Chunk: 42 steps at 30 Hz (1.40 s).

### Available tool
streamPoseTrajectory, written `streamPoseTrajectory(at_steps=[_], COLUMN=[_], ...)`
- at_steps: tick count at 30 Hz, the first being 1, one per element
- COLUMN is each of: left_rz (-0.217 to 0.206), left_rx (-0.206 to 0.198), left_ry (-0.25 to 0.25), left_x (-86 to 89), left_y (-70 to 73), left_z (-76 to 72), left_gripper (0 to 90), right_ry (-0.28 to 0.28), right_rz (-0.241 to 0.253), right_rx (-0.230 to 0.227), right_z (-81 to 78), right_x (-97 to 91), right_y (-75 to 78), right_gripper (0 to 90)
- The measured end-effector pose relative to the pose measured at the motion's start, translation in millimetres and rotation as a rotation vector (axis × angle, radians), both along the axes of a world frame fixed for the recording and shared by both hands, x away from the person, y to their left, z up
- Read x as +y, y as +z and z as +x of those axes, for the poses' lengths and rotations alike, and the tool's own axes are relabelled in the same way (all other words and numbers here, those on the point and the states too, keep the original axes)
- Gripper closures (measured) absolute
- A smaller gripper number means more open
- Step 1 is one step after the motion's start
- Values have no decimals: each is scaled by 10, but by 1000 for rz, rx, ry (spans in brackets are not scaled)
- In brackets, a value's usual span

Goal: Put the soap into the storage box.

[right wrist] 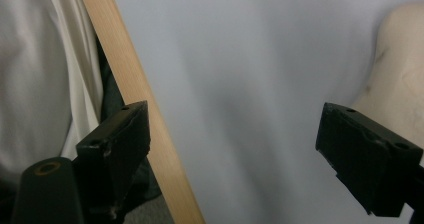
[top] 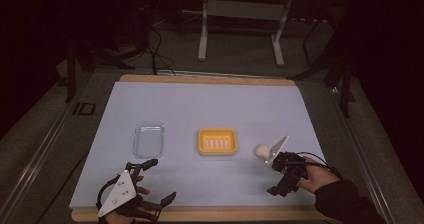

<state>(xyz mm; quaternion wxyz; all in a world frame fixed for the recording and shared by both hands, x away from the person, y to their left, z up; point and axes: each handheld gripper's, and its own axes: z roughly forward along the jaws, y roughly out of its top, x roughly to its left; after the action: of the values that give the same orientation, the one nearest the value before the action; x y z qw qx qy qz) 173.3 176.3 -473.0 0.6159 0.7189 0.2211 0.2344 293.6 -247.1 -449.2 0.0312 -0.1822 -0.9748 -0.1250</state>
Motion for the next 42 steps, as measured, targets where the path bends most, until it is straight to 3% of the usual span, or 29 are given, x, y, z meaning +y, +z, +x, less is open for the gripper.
streamPoseTrajectory(at_steps=[5, 6, 10, 17, 19, 34, 38, 42], left_rz=[9, 14, 14, 18, 21, 27, 28, 27], left_rx=[1, 1, 2, 6, 7, 10, 11, 12], left_ry=[-1, -3, -1, -3, -3, -3, -2, -2], left_x=[-4, -7, -4, -2, -7, -14, -13, -14], left_y=[-4, -7, -8, -12, -14, -20, -20, -20], left_z=[4, 5, 7, 16, 14, 21, 22, 24], left_gripper=[7, 7, 7, 7, 7, 7, 7, 7], right_ry=[-14, -23, -35, -46, -59, -176, -163, -183], right_rz=[-50, -83, -103, -190, -234, -318, -323, -340], right_rx=[0, -5, 4, 47, 73, 138, 156, 151], right_z=[8, 13, 24, 42, 55, 202, 219, 261], right_x=[-19, -31, -45, -92, -127, -260, -266, -271], right_y=[-12, -17, -20, -62, -90, -170, -207, -247], right_gripper=[139, 139, 139, 148, 149, 153, 153, 151])
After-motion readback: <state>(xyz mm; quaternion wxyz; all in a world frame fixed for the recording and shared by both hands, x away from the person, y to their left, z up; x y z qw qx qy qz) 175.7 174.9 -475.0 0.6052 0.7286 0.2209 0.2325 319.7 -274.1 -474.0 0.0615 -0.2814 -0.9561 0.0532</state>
